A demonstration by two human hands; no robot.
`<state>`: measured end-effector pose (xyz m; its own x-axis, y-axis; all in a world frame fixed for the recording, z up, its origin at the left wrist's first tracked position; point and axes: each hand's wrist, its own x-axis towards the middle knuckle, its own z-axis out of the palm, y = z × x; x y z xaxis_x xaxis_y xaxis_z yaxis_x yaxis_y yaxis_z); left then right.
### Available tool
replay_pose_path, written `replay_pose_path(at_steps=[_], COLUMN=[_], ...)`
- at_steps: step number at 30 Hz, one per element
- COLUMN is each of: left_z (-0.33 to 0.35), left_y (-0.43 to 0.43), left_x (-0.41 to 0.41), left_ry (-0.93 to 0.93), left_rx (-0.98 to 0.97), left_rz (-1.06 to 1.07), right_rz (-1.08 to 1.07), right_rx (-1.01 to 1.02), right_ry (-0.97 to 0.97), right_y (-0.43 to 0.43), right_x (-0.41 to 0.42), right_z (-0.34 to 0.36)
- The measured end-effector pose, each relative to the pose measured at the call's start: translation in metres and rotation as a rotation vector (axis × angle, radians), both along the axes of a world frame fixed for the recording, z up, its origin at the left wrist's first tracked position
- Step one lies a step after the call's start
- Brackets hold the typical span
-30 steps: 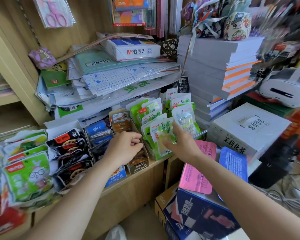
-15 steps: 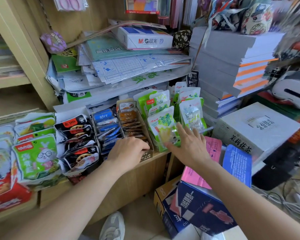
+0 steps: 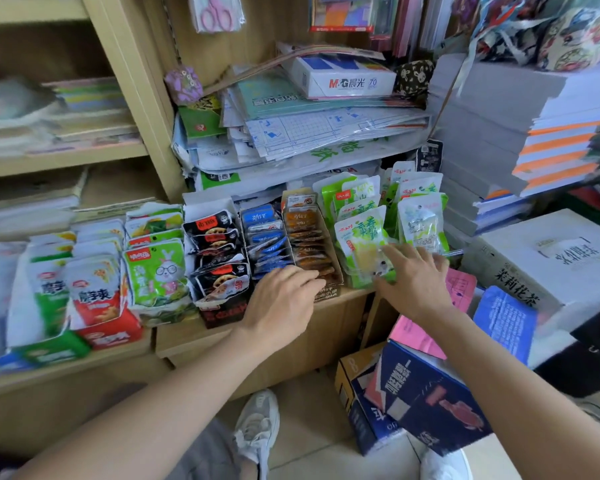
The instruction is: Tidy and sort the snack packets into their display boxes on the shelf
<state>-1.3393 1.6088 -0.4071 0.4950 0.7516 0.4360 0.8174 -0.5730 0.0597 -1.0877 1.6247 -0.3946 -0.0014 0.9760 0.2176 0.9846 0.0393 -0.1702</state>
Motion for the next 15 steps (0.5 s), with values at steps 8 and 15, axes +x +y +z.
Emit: replay_pose_path(at_steps=[8, 15], left_z=[-0.031, 0.006], left_y=[-0.054, -0.046], left_x=[-0.043, -0.032], left_ry=[0.126, 0.143], left_rx=[-0.031, -0.365], left_rz=[0.130, 0.178], right_rz=[0.232, 0.207], right_rx=[-0.183, -0.274], right_ry=[-0.047, -0.111], right_y=[-0.016, -0.020], right_x=[-0.053, -0.060], right_z=[-0.012, 0.003])
